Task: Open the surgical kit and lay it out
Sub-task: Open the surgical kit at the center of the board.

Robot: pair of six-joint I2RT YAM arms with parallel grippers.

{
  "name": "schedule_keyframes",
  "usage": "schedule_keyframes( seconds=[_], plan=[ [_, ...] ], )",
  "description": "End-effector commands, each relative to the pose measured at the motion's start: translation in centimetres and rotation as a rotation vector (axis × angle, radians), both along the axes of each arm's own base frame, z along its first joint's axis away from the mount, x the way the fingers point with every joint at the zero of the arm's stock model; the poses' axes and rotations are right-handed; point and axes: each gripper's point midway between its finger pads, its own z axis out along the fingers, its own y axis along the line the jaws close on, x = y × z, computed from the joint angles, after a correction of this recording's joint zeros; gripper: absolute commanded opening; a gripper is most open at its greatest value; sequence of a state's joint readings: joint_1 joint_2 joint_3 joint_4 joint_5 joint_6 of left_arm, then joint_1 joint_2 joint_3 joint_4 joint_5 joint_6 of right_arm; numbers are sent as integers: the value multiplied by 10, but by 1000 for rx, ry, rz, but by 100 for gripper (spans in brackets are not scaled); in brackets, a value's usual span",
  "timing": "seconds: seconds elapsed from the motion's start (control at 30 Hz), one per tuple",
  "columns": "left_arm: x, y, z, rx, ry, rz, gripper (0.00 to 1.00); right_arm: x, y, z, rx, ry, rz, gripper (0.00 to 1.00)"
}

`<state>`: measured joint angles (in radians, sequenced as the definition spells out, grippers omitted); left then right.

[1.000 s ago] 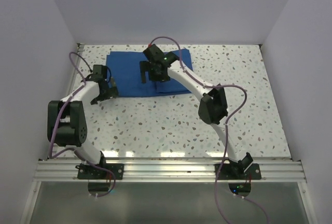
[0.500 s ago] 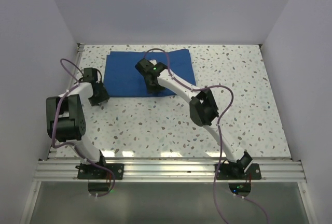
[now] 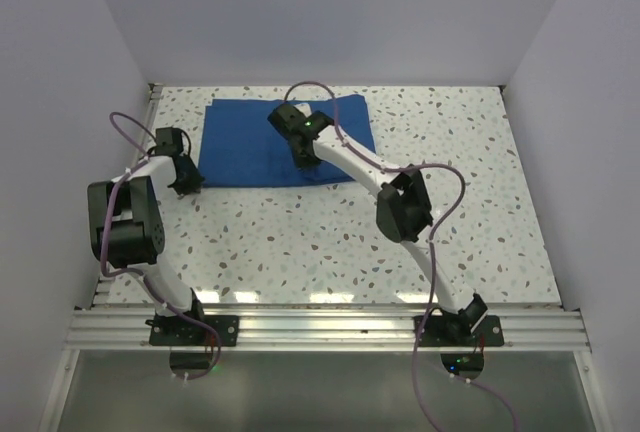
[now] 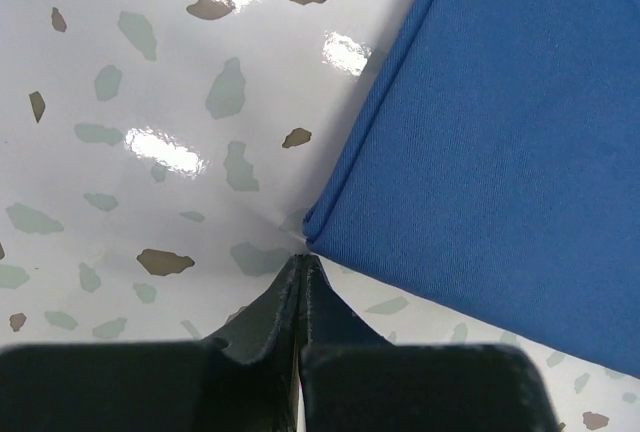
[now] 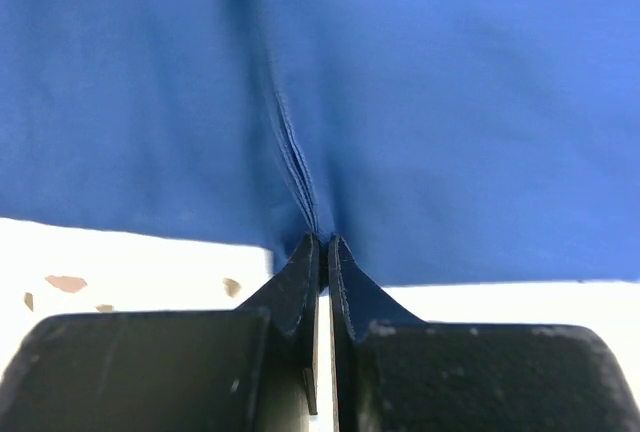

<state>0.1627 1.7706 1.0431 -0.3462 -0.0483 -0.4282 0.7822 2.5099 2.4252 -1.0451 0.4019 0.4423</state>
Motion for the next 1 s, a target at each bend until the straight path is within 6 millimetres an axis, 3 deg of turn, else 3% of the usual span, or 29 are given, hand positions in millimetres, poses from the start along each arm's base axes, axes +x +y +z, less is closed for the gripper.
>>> schedule_keyframes(
  seconds=[0.0,0.03,0.07,0.1,0.13,0.17,0.2,0.3,0.43,0.47,0.57,0.6,0.63,0.67,0.7,0.73,0.77,0.83,0.87,0.9,0.93,0.97],
  plan=[
    [-9,12,-7,-6,44,47,0,43,-86,122,40,-252,-196,0],
    [-9,18,-5,0,42,60,0,44,-107,153,70,-307,-241,0],
    [-7,21,-1,4,36,65,0,38,-132,142,30,-283,-280,0],
    [-7,24,1,9,39,67,0,44,-168,146,13,-297,-351,0],
    [-7,28,4,21,39,77,0,41,-193,172,32,-359,-401,0],
    [-7,30,6,30,37,80,0,33,-216,152,-15,-323,-433,0],
    [-8,32,8,36,39,84,0,35,-247,151,-29,-331,-495,0],
    [-8,34,15,49,32,94,0,14,-311,137,-86,-301,-614,0],
    [-9,34,22,47,29,100,0,-4,-364,111,-172,-250,-718,2],
    [-9,34,24,46,24,99,0,-8,-375,107,-208,-239,-745,10],
    [-14,31,30,45,26,94,0,-17,-411,105,-281,-215,-839,93],
    [-16,30,32,38,25,92,2,-22,-427,104,-290,-201,-882,97],
    [-16,28,37,33,9,86,13,-24,-434,105,-283,-198,-913,99],
    [-22,24,35,21,15,80,52,-26,-439,106,-264,-204,-951,98],
    [-21,20,38,5,-4,75,71,-29,-446,106,-246,-190,-974,98],
    [-22,19,46,2,-30,76,99,-28,-446,111,-230,-199,-982,99],
    [-27,15,43,-8,-29,73,100,-27,-444,114,-213,-207,-985,98],
    [-29,7,52,-22,-64,53,100,-16,-421,114,-58,-203,-921,97],
    [-35,5,51,-20,-64,52,100,-13,-408,105,10,-177,-864,94],
    [-37,3,53,-22,-75,50,100,5,-394,108,106,-220,-815,94],
    [-42,0,57,-23,-92,45,100,11,-365,99,247,-169,-722,93],
    [-44,-1,59,-25,-104,44,100,18,-353,98,308,-165,-681,90]
  ],
)
